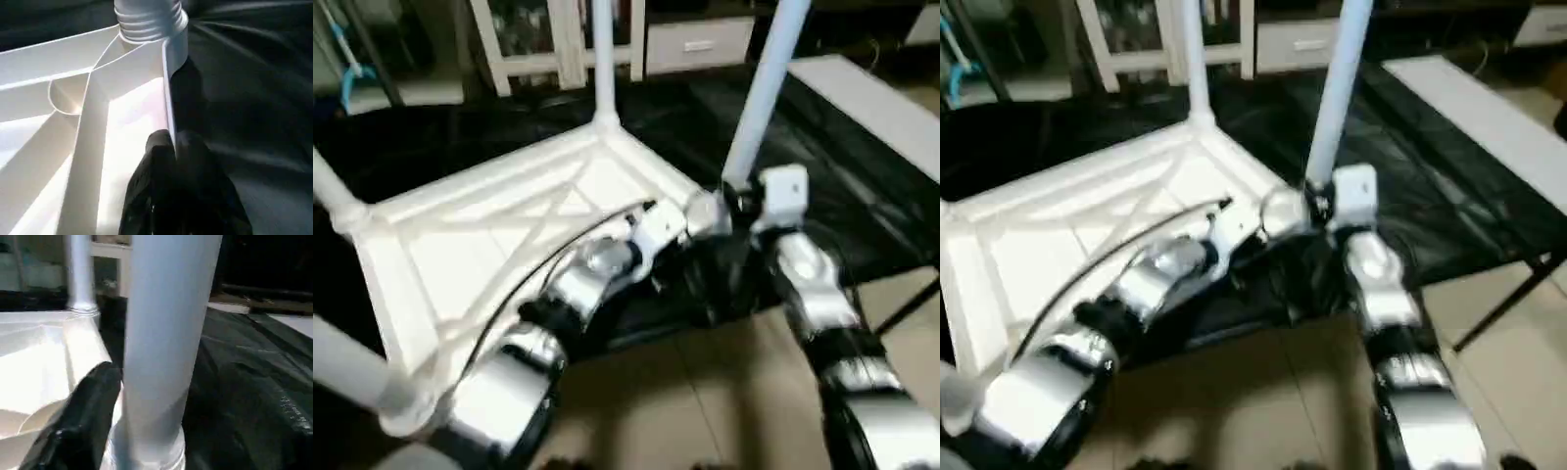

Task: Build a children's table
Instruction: Rotate leg to tighten

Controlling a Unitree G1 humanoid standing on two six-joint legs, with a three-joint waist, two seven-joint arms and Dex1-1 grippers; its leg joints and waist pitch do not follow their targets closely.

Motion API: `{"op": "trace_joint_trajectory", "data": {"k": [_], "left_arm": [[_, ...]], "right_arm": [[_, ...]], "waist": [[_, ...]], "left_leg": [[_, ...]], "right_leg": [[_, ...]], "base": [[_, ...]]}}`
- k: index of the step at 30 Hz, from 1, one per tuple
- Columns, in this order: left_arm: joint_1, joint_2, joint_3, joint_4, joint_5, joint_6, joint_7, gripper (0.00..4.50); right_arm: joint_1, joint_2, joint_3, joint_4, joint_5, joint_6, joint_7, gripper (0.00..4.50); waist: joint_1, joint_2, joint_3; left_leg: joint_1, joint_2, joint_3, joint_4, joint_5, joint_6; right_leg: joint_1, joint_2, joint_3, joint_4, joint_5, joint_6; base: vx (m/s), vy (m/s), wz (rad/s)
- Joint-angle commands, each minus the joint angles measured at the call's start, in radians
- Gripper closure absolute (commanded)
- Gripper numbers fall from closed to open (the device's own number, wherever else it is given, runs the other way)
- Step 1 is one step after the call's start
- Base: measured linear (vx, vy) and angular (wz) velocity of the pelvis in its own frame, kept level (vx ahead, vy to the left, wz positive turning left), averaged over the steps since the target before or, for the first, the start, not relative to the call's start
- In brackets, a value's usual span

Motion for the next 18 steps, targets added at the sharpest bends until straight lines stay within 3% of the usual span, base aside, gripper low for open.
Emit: {"op": "trace_joint_trajectory", "data": {"k": [1, 2, 3, 5, 7, 8, 13, 18], "left_arm": [[0.099, 0.054, -0.092, -0.128, -0.027, -0.08, -0.242, 4.5], [0.132, 0.076, -0.119, -0.177, -0.041, -0.096, -0.308, 4.5], [0.154, 0.09, -0.136, -0.21, -0.05, -0.106, -0.346, 4.5], [0.17, 0.1, -0.146, -0.23, -0.059, -0.125, -0.372, 4.5], [0.177, 0.105, -0.144, -0.232, -0.057, -0.139, -0.396, 4.5], [0.179, 0.107, -0.143, -0.231, -0.056, -0.147, -0.404, 4.5], [0.191, 0.12, -0.134, -0.255, -0.053, -0.148, -0.422, 4.5], [0.197, 0.139, -0.131, -0.277, -0.051, -0.146, -0.435, 4.5]], "right_arm": [[0.105, -0.079, 0.03, -0.187, 0.057, 0.058, 0.182, 0.96], [0.148, -0.116, 0.049, -0.245, 0.074, 0.07, 0.259, 0.96], [0.184, -0.154, 0.067, -0.286, 0.087, 0.083, 0.329, 0.96], [0.228, -0.203, 0.081, -0.324, 0.108, 0.098, 0.42, 0.96], [0.271, -0.254, 0.086, -0.341, 0.115, 0.096, 0.507, 0.96], [0.286, -0.275, 0.09, -0.341, 0.115, 0.085, 0.539, 0.96], [0.338, -0.332, 0.086, -0.38, 0.141, 0.116, 0.647, 0.96], [0.374, -0.399, 0.09, -0.418, 0.161, 0.148, 0.761, 0.96]], "waist": [[0.011, -0.014, -0.081], [0.016, -0.014, -0.072], [0.021, -0.016, -0.072], [0.025, -0.011, -0.067], [0.03, -0.014, -0.066], [0.03, -0.015, -0.065], [0.019, -0.021, -0.065], [0.022, -0.021, -0.07]], "left_leg": [[0.054, 0.058, -0.037, -0.066, -0.115, 0.184], [0.056, 0.062, -0.035, -0.074, -0.174, 0.166], [0.061, 0.065, -0.035, -0.077, -0.207, 0.148], [0.071, 0.065, -0.036, -0.091, -0.31, 0.076], [0.083, 0.067, -0.033, -0.095, -0.359, 0.029], [0.082, 0.067, -0.033, -0.098, -0.375, 0.012], [0.068, 0.061, -0.037, -0.098, -0.396, 0.006], [0.06, 0.062, -0.037, -0.092, -0.31, 0.057]], "right_leg": [[0.056, -0.025, 0.01, -0.047, 0.031, -0.283], [0.052, -0.023, 0.012, -0.055, -0.036, -0.271], [0.052, -0.025, 0.013, -0.059, -0.072, -0.267], [0.043, -0.019, 0.017, -0.067, -0.187, -0.24], [0.035, -0.019, 0.022, -0.074, -0.22, -0.227], [0.034, -0.019, 0.025, -0.075, -0.221, -0.224], [0.039, -0.027, 0.027, -0.081, -0.287, -0.191], [0.044, -0.027, 0.025, -0.073, -0.207, -0.206]], "base": [[0.0, 0.0, 0.0], [0.0, 0.0, 0.0], [0.0, 0.0, 0.0], [0.0, 0.0, 0.0], [0.0, 0.0, 0.0], [0.0, 0.0, 0.0], [0.0, 0.0, 0.0], [0.0, 0.0, 0.0]]}}
